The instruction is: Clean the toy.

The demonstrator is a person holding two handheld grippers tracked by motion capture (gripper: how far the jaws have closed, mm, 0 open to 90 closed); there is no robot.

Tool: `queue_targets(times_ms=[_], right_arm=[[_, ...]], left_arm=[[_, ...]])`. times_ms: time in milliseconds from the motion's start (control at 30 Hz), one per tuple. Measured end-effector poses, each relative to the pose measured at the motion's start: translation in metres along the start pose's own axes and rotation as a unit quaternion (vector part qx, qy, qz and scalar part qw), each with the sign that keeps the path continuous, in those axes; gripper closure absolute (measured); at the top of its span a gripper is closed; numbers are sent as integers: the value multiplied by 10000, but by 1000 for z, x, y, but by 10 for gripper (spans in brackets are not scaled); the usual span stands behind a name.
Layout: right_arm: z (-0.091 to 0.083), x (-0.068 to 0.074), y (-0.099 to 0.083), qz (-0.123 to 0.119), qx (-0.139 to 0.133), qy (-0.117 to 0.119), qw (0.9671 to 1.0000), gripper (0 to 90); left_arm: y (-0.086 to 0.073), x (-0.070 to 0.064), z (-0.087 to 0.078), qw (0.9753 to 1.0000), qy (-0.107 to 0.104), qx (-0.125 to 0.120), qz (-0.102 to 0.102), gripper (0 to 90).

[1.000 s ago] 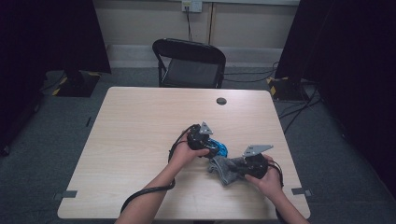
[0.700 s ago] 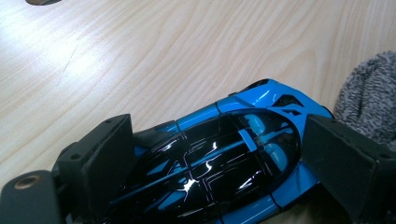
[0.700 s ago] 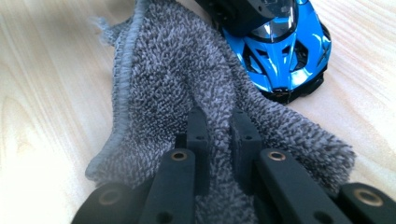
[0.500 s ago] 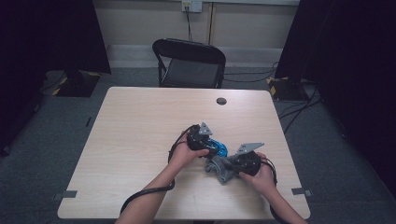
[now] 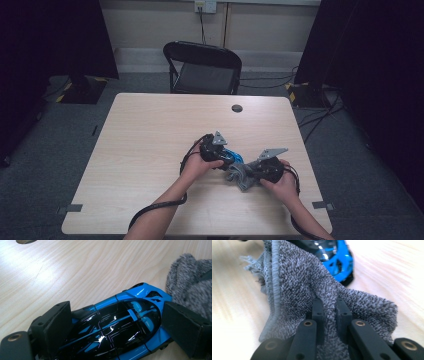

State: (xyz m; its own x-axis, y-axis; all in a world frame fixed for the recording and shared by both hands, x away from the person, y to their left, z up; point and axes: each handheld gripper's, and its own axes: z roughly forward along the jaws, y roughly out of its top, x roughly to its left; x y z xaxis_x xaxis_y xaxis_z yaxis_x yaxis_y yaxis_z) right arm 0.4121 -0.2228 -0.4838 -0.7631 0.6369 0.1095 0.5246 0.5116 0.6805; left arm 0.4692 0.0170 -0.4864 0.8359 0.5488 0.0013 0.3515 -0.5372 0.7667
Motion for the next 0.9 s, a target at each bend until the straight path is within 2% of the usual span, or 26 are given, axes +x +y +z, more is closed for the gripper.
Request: queue_targets(times_ms=[333, 900], right_arm=[[0, -17, 4, 222, 7, -190, 9996, 810], [1, -28, 6, 359, -7, -355, 9987, 809]], left_arm=[[0, 0, 0, 10000, 6, -15, -9, 97], [0, -1, 0, 10000, 14, 0, 4, 99]])
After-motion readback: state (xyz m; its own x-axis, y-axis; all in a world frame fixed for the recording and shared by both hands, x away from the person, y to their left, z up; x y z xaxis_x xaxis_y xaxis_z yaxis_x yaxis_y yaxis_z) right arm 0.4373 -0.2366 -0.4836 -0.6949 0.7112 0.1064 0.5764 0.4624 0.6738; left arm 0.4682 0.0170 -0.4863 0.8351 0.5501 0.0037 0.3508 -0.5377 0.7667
